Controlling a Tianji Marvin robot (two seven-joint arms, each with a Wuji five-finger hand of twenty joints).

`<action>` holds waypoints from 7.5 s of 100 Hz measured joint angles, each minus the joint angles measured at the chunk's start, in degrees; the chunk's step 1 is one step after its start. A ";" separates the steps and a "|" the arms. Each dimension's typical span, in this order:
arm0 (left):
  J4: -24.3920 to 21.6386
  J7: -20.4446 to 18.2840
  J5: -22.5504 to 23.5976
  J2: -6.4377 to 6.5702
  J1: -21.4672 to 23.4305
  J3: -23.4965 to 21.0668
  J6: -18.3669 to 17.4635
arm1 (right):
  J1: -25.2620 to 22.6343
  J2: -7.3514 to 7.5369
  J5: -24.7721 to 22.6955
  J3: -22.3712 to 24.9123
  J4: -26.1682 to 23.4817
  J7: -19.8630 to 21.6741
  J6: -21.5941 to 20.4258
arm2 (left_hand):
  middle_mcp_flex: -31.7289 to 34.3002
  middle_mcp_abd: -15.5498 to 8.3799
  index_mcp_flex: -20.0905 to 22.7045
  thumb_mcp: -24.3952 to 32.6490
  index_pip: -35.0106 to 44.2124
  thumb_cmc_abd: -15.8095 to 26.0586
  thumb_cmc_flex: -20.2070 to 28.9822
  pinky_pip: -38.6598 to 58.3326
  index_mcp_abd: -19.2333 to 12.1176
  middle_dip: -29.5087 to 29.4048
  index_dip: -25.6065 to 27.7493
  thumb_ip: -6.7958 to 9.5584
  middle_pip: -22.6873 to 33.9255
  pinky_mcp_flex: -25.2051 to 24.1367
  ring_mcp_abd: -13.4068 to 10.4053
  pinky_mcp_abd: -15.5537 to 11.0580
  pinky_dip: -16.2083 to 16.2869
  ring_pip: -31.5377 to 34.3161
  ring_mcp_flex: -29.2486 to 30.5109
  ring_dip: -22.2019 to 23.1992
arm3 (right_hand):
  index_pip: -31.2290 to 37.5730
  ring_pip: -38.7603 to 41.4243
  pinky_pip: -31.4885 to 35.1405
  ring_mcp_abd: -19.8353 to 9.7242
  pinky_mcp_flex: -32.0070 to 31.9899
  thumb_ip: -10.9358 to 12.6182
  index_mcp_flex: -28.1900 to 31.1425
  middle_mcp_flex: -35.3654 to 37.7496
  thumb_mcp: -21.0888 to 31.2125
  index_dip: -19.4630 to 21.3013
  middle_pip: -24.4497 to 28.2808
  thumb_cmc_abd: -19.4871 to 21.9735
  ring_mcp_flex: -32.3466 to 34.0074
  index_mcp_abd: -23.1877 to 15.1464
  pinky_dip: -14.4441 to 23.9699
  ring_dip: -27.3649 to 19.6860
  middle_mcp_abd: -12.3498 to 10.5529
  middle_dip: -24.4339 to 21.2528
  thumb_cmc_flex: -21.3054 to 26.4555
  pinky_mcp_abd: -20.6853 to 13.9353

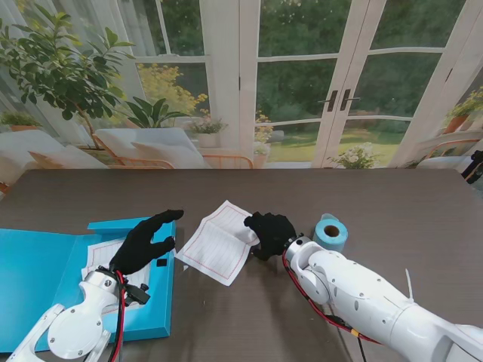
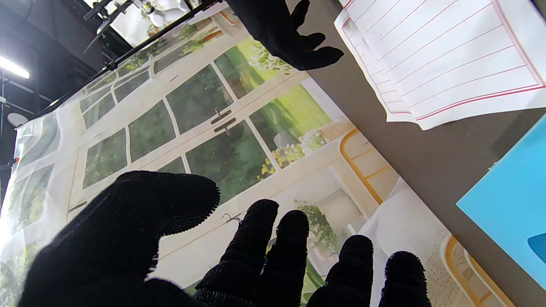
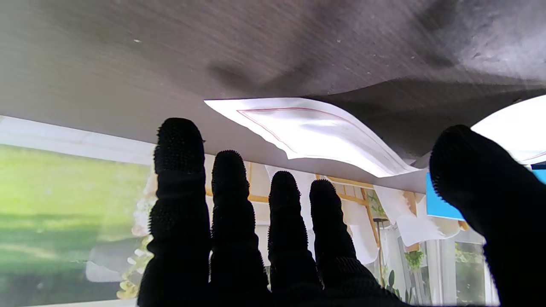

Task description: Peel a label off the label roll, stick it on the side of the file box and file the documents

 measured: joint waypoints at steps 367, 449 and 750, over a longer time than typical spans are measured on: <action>5.26 -11.75 -15.46 -0.10 -7.60 0.05 17.24 | -6.33 -1.77 -0.60 15.80 -6.23 -17.31 -5.92 | 0.06 4.74 -0.96 -4.06 -2.19 5.42 -1.87 0.00 2.66 0.61 -0.15 -1.93 -0.02 -0.08 2.05 -0.03 0.80 0.00 0.08 -0.01 | 21.97 12.34 10.84 -8.46 0.98 -12.13 35.57 49.03 9.60 -8.54 -2.32 0.42 39.86 -19.17 -2.96 10.81 -5.25 8.27 14.04 -6.59; 15.75 -17.68 -21.32 0.69 -18.22 7.14 16.95 | -14.19 -0.02 0.47 27.92 -24.82 -11.58 -6.46 | -1.65 4.68 -4.51 -6.87 -2.65 5.56 -13.85 1.08 1.72 3.42 -0.27 -11.46 -0.10 -0.62 1.89 -1.48 4.51 0.13 0.13 2.83 | 21.97 12.82 10.84 -7.52 0.98 -12.18 36.14 49.03 9.60 -8.54 -2.33 0.15 39.86 -17.37 -2.96 11.97 -4.33 9.63 15.32 -6.59; -2.38 -5.62 -15.22 -1.22 2.76 -7.06 -0.95 | -18.07 0.21 2.84 32.01 -27.59 -8.01 -4.37 | 46.13 2.97 17.85 15.55 62.75 -13.45 4.34 72.94 0.89 56.22 15.99 12.02 32.76 34.76 5.61 12.89 9.24 58.37 49.56 29.83 | 0.94 4.40 4.95 1.02 0.14 -0.04 1.14 9.15 6.82 1.59 0.38 3.52 7.61 -4.38 -0.52 4.29 0.88 2.57 9.65 1.96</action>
